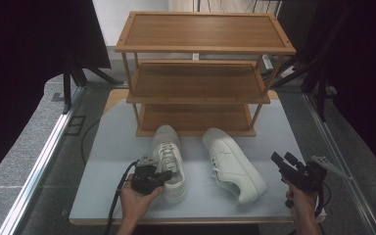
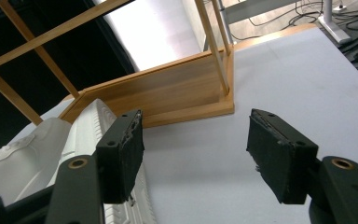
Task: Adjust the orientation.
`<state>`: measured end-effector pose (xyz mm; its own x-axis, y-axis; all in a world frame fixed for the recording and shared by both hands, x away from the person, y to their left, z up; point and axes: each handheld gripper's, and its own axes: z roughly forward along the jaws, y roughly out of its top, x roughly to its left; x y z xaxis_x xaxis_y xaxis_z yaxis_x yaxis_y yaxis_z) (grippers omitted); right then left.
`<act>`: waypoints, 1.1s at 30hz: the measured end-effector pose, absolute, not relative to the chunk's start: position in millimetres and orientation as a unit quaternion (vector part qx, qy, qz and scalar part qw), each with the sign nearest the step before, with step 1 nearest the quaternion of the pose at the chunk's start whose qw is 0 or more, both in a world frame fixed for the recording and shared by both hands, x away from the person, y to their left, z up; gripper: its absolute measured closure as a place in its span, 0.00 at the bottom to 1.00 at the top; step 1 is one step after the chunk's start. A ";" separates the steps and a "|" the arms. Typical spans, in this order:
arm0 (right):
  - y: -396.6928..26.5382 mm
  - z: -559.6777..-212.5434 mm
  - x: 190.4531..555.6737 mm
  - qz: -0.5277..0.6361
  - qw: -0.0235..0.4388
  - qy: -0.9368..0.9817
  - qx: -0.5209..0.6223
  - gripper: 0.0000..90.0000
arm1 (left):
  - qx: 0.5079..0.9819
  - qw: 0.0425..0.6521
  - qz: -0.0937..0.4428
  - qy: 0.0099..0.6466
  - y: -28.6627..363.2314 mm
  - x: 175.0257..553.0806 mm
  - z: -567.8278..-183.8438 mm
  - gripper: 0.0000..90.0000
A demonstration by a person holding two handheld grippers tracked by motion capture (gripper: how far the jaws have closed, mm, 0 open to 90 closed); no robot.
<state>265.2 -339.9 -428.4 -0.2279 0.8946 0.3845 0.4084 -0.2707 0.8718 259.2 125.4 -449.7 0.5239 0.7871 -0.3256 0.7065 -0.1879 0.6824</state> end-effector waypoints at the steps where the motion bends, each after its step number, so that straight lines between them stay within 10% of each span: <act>1: -339.2 -428.2 265.2 0.546 0.222 0.563 0.579 0.40 | 0.768 0.410 0.050 0.490 130.0 257.7 -449.3 1.00; 12: -330.2 -428.3 267.5 0.541 0.223 0.578 0.568 0.40 | 0.749 0.425 0.018 0.508 184.8 260.2 -447.7 0.98; 22: -322.5 -427.0 271.9 0.545 0.212 0.590 0.557 0.40 | 0.764 0.487 0.038 0.421 164.2 257.2 -413.6 0.57; 33: -280.6 -402.7 264.6 0.556 0.203 0.670 0.448 0.56 | 0.719 0.557 0.051 0.412 177.8 250.8 -402.1 0.48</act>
